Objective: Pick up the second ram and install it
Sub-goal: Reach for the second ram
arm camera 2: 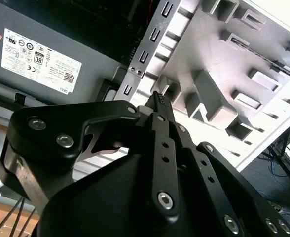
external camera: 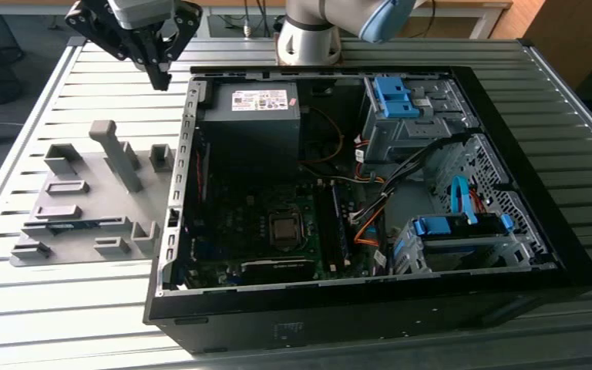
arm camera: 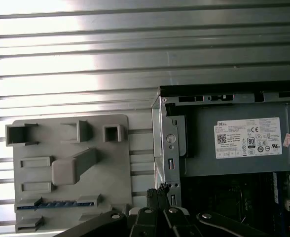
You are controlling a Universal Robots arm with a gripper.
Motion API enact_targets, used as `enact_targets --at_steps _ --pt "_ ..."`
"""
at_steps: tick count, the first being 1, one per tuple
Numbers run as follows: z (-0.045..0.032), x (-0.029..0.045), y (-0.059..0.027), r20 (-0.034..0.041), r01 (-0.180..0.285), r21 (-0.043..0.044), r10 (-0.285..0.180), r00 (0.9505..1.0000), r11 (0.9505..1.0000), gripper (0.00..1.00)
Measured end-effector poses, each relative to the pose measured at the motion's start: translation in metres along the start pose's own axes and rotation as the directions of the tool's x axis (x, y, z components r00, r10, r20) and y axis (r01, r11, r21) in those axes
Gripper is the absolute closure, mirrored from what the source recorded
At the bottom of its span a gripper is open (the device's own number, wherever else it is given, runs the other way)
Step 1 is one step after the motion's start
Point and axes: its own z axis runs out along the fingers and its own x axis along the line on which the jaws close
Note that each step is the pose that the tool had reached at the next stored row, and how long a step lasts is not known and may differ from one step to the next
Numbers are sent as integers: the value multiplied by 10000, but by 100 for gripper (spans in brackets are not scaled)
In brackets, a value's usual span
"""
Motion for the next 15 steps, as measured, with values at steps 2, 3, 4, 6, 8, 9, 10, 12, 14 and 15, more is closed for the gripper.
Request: enact_targets --at_steps 2,3,4,6,8,9,10,12,14,15 --pt "0 16 -1 0 0 0 0 10000 10000 89" --pt "0 23 -2 0 0 0 0 10000 10000 89" --pt "-1 31 -2 0 0 0 0 10000 10000 89" --pt "-1 48 -4 -1 0 0 0 10000 10000 89" --pt "-1 64 -5 0 -1 0 1 10000 10000 89" --pt "-1 72 -5 0 0 -1 0 10000 10000 89" --pt "-1 80 -6 0 0 0 0 10000 10000 89" --pt "-1 95 -7 0 0 0 0 10000 10000 89" --pt "-1 111 -8 0 0 0 0 10000 10000 89" --pt "-2 119 -9 0 0 0 0 10000 10000 89"
